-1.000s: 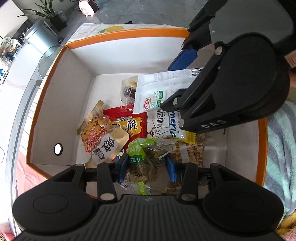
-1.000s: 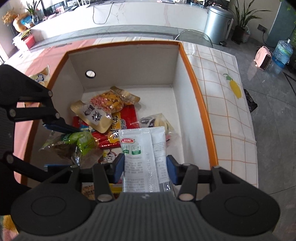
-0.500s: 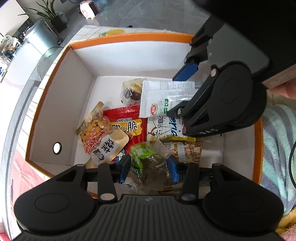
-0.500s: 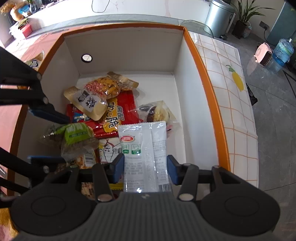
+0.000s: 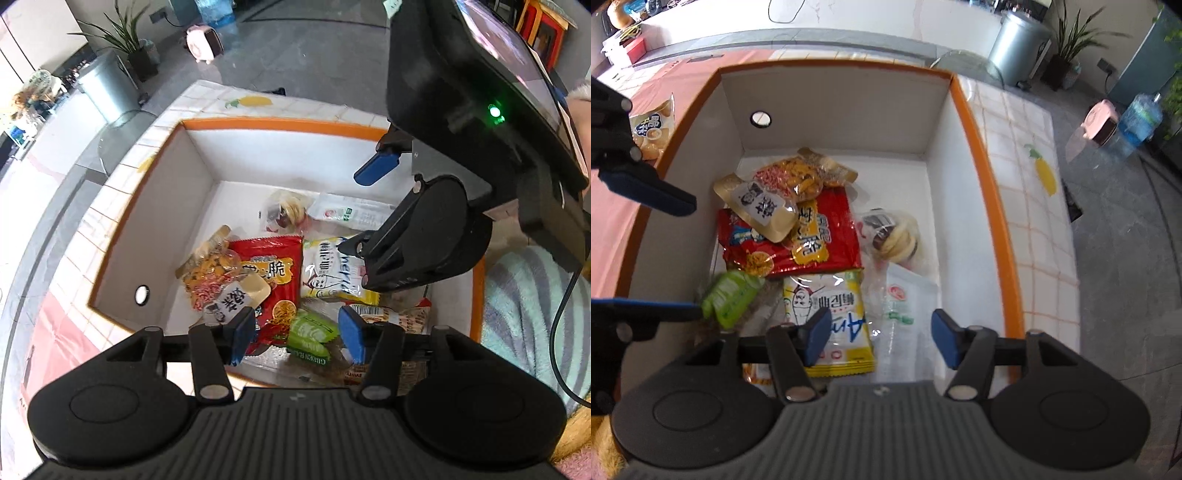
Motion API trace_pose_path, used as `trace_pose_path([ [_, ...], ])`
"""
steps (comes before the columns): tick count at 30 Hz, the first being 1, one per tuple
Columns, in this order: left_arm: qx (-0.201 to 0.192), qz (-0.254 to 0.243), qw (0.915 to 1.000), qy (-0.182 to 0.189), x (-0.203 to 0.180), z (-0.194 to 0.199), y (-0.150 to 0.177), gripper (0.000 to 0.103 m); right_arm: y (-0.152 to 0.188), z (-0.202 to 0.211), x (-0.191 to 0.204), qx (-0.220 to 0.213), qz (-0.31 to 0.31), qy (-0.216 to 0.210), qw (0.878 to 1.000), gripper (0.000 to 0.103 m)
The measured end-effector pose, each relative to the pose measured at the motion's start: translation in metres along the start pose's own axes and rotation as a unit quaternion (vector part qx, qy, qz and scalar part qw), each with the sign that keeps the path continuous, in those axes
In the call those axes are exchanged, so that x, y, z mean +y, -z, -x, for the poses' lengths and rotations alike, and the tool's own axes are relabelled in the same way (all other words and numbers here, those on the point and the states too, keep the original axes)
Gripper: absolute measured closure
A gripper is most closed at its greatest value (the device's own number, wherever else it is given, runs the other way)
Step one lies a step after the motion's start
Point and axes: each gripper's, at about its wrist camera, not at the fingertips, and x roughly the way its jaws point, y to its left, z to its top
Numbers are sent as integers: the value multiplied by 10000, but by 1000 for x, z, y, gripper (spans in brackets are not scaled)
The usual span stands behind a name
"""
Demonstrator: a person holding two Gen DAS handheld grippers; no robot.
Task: Organize snacks
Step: 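Open the left tool inside the box while the right tool releases the strip pack, then withdraw both tools from the box toward the remaining snacks on the runner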
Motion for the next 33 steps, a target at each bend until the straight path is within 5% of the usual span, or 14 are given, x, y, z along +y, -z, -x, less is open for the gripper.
trace_pose_path([
  [18,-1044,904,9884,-629,-18,107,55,41,13,95,49,-780,17,122,9969,43],
  [26,-1349,1701,9722,-874,-18,140,104,41,27,134,82,-1199,-135,1,9927,40],
  [33,-1429,2509,9499,-1194,-8,151,158,41,43,152,119,-1541,-400,-174,9871,40],
])
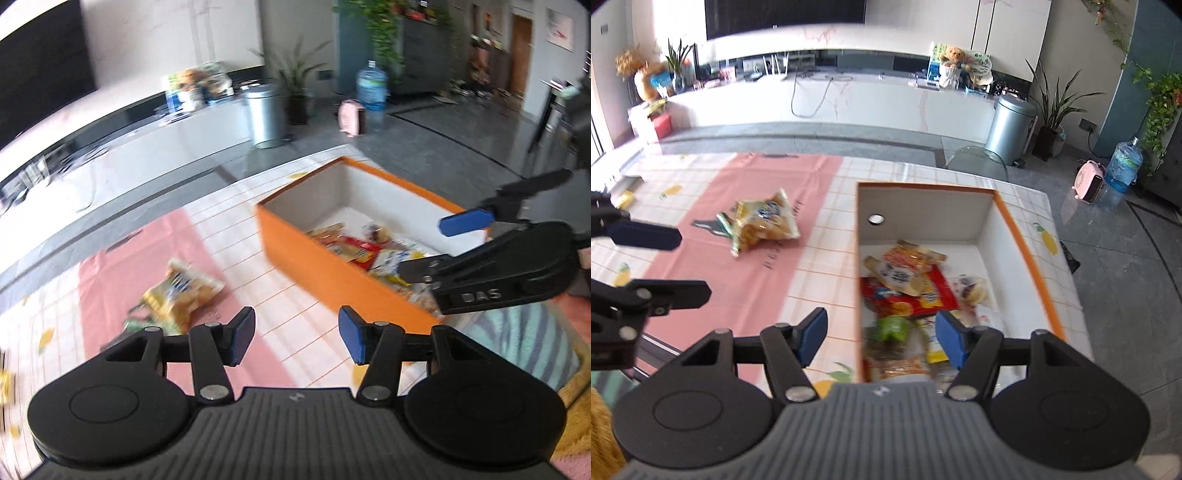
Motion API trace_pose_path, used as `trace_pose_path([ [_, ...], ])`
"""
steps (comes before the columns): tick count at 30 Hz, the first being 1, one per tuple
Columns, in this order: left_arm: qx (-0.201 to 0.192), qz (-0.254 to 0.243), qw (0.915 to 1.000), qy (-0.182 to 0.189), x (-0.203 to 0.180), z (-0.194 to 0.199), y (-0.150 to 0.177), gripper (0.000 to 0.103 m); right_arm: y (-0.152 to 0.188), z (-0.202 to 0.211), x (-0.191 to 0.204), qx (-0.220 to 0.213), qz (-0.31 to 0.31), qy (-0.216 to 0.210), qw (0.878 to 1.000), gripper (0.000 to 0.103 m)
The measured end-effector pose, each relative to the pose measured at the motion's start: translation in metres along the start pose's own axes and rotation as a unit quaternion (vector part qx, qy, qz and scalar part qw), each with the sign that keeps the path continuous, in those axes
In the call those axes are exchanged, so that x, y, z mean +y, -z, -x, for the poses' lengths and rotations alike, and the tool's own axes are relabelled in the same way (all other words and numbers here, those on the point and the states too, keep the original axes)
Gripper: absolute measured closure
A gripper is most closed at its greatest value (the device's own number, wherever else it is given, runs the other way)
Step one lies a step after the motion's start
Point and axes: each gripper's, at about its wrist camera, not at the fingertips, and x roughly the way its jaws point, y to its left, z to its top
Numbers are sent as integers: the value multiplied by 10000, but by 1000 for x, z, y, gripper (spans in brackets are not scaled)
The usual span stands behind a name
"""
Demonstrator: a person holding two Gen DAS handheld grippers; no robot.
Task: Organize snacks
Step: 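Withdraw both tools from the box toward the remaining snacks on the runner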
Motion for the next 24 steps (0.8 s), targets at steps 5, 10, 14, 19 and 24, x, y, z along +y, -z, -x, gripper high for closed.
trace_pose_path([
  [5,-84,623,9977,-262,31,15,30,41,12,3,36,-172,11,-21,9998,38],
  [10,-225,1201,9899,-721,62,32,59,41,29,1,68,-289,-107,-186,9994,38],
  [14,-287,1660,9821,-843,82,43,80,42,45,-4,93,-467,-147,-272,9984,38],
  [19,-391,2141,9728,-797,98,50,101,42,62,-11,117,-596,-250,-360,9973,38],
  [24,-420,2407,9670,-724,109,44,107,42,67,-25,127,-539,-395,-428,9968,38],
])
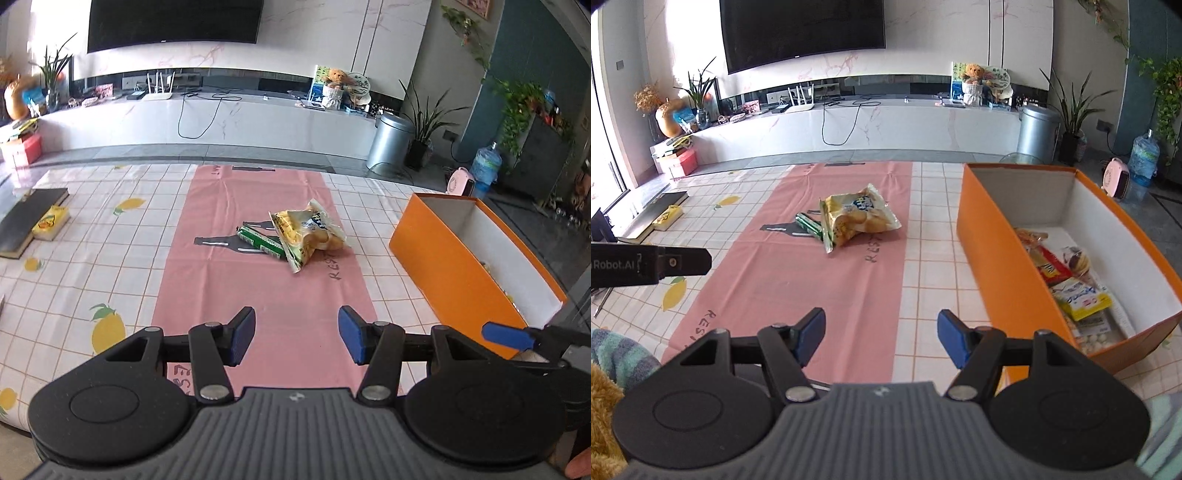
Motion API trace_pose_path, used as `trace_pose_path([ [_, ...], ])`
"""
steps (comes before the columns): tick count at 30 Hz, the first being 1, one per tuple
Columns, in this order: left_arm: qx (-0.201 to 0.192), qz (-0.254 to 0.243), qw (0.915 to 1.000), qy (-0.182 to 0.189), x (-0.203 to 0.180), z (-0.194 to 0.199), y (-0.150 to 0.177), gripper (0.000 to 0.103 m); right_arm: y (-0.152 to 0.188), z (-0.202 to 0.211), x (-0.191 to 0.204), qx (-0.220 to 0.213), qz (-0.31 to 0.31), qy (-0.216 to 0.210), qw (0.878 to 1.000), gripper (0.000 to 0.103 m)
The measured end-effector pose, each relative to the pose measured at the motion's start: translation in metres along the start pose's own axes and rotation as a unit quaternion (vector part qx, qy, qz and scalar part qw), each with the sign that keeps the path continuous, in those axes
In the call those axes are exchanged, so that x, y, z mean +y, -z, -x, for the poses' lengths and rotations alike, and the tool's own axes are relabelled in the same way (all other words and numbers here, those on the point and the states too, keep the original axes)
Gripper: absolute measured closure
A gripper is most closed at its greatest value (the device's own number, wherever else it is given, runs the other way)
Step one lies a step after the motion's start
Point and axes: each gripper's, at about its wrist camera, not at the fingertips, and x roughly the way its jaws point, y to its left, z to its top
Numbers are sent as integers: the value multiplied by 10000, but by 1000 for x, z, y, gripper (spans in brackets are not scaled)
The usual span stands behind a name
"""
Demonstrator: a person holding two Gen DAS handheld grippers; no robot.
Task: Organize snacks
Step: 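Withdraw both tools from the box toward the remaining snacks on the runner, then grasp the green sausage stick with the left tool while the right tool grasps the yellow chip bag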
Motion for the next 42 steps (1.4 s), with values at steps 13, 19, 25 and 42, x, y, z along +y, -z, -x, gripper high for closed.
trace_pose_path([
  [13,113,212,9997,-96,16,-51,-33,42,-27,-69,21,87,49,-88,9999,33],
  [19,315,231,9989,-242,23,-85,-50,44,-46,-110,33,93,263,-191,9994,28],
  [25,551,148,9977,-358,34,-117,-63,48,-69,-151,32,126,187,-206,9995,28],
  [42,1160,-34,9911,-651,61,-175,-66,48,-80,-244,50,692,-218,-413,9965,71],
])
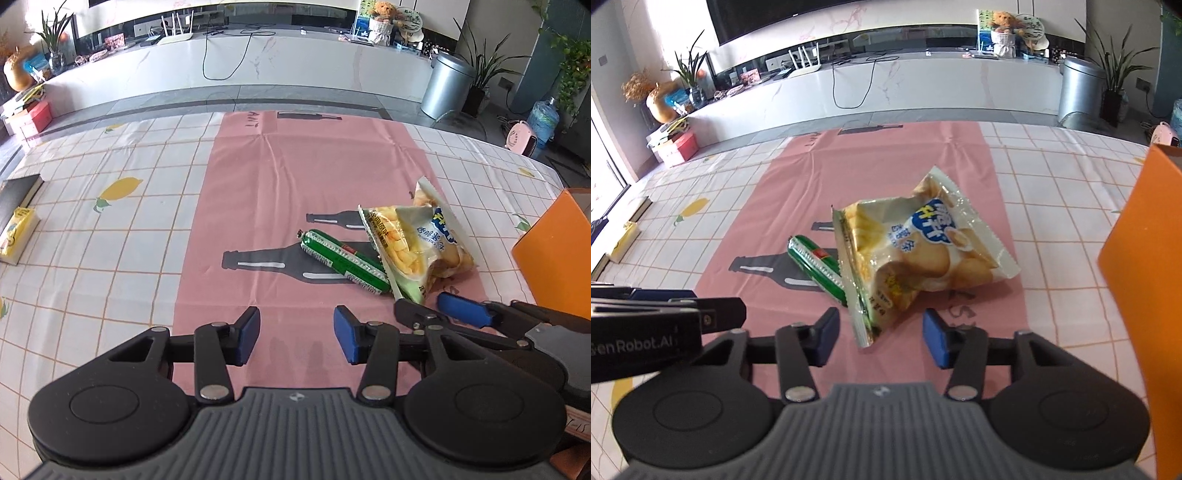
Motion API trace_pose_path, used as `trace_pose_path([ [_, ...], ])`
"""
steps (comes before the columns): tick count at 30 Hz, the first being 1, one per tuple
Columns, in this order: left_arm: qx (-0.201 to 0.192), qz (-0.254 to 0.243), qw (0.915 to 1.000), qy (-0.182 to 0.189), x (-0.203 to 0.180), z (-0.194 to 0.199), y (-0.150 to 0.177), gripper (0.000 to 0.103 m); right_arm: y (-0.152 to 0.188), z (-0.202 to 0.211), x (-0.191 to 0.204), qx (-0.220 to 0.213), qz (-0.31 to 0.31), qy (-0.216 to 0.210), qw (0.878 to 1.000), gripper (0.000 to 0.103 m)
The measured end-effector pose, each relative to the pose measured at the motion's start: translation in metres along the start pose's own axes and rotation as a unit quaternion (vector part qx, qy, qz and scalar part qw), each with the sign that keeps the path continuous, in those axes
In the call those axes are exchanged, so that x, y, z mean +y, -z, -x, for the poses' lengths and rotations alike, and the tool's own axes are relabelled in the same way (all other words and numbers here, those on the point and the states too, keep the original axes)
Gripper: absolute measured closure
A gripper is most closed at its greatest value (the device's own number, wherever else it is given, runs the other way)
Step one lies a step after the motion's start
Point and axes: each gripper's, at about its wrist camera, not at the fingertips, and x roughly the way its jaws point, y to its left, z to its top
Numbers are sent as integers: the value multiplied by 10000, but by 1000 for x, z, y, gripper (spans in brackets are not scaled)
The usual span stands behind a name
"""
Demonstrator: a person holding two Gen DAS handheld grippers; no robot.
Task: Organize snacks
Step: 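Grasp the green sausage stick with the left tool while the right tool grasps the yellow chip bag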
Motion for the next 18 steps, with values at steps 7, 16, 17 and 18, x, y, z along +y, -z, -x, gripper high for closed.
trace_pose_path([
  [7,105,-25,9998,146,-9,-7,6,48,16,12,-20,42,269,181,9995,100],
  [16,68,-7,9998,199,-18,-9,7,48,26,33,-63,38,-82,379,9992,88],
  [17,44,13,9998,183,-17,-10,6,48,22,34,-63,-13,-160,311,9994,83],
  [18,29,39,9999,157,-16,-11,4,48,19,35,-61,-82,-238,242,9994,73],
])
